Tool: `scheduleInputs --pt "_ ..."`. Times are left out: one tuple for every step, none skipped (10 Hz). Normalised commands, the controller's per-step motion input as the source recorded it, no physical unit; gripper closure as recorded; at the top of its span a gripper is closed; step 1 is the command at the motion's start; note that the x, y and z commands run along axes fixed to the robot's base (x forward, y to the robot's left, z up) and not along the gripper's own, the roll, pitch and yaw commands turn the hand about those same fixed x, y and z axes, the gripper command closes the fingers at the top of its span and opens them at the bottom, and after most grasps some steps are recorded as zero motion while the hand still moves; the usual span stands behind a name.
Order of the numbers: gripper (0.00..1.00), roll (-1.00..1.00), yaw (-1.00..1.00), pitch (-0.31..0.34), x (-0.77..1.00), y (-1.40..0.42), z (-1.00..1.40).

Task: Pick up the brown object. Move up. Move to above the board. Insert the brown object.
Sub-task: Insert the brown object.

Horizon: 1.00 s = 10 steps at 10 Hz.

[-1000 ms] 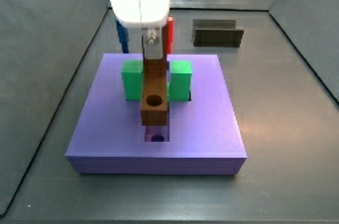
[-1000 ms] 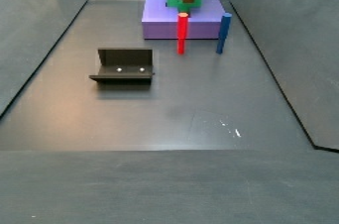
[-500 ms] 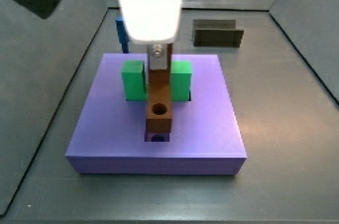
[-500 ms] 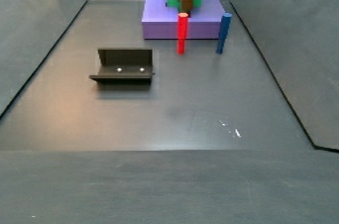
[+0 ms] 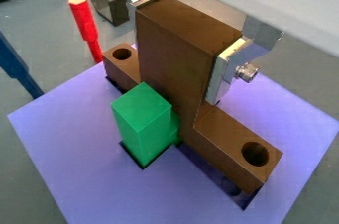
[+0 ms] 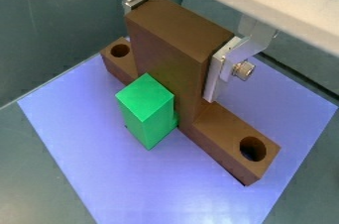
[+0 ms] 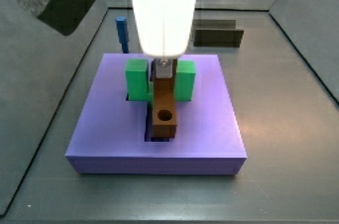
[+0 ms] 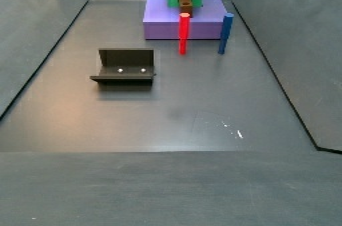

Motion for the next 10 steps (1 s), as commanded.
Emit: scheduleInputs --pt "1.0 0.0 0.0 -0.036 -0.29 0.0 -0.09" --pt "1.0 -0.08 0.0 -0.064 -0.16 0.0 -0.01" --pt "1.0 -0.09 0.0 -0.064 -0.12 0.0 -0.03" --pt "1.0 -0.08 0.0 -0.041 0.0 -0.05 -0.05" --pt "1.0 -0.07 0.0 -0.046 0.0 -0.09 -0.12" --pt "1.0 -0.05 0.0 -0.014 0.15 -0.13 -0.17" --pt "1.0 -0.05 0.0 -0.026 0.08 -0.11 -0.2" --pt "1.0 -0.03 0.0 -0.02 0.05 -0.08 -0.21" --pt "1.0 -0.02 0.0 -0.033 0.0 -0.02 -0.23" --pt "1.0 0.0 0.0 -0.034 0.0 0.0 -0.27"
